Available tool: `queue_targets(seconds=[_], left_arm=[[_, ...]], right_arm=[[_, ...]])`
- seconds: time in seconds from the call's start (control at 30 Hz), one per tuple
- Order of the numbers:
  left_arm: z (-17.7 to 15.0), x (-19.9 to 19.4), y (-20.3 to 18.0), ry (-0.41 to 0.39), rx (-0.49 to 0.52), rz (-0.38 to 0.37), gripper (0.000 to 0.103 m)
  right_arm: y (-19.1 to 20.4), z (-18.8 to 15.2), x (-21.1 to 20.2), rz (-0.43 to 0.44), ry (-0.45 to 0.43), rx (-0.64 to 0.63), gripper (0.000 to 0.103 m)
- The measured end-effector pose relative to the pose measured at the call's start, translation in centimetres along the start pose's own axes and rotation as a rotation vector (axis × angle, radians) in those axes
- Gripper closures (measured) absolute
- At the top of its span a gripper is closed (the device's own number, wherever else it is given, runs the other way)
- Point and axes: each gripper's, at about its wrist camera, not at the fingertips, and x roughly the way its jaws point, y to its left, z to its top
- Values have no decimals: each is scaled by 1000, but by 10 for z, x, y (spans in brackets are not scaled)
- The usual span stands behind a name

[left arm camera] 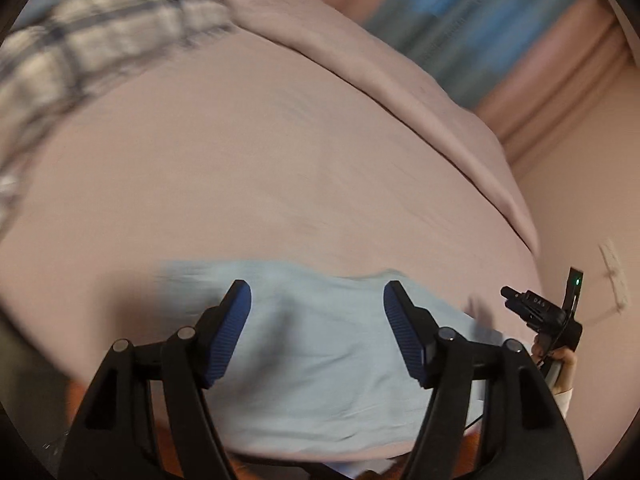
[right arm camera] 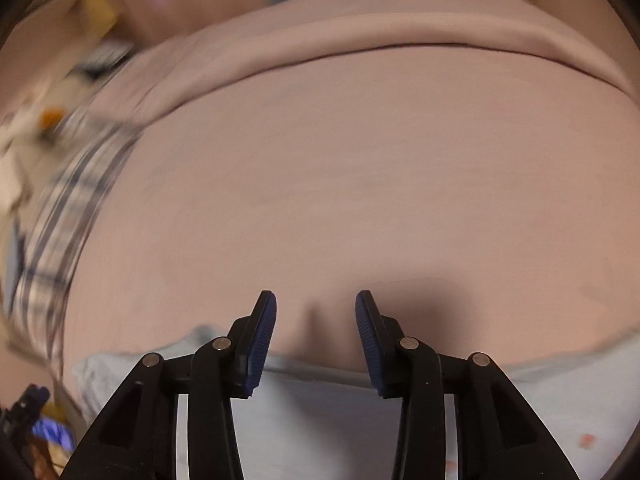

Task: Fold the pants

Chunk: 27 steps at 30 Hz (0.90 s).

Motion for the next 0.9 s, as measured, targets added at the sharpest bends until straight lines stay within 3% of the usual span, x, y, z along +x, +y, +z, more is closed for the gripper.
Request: queue_targets(seconds=[0.07, 0.1, 0.17, 0.37, 0.5, 0.57, 0.6, 0.63, 0.67, 0.8, 0.9], left_arm=[[3, 36, -22, 59, 33, -30, 50], [5, 48, -30, 76, 50, -41, 52], [8, 82, -53, 115, 96, -68, 61], [8, 153, -90, 243, 148, -103, 68], [-1, 185, -92, 328, 159, -64, 68], [-4, 189, -91, 319, 164, -57, 68], [-3, 188, -90, 312, 171, -59, 68], [-3, 187, -90, 312, 176, -61, 68], [-4, 188, -91, 313, 176, -63, 68], [-6, 187, -91, 315, 188, -59, 68], [-8, 184, -91, 308, 194, -46, 67]], right_arm=[[-50, -1, -18, -91, -35, 81, 57], [-72, -3, -25, -124, -45, 124, 49], [-122, -9, -39, -183, -60, 226, 48], [-230, -27, -65, -333, -73, 415, 48], [-267, -31, -59, -315, -46, 477, 48], [-266, -32, -50, -274, -29, 479, 48], [-265, -32, -46, -267, -29, 472, 56], [-253, -31, -42, -268, -32, 454, 82], [-251, -30, -42, -255, -50, 451, 90], [-240, -23, -57, -282, -156, 494, 95], [-245, -22, -54, -270, -154, 511, 96]])
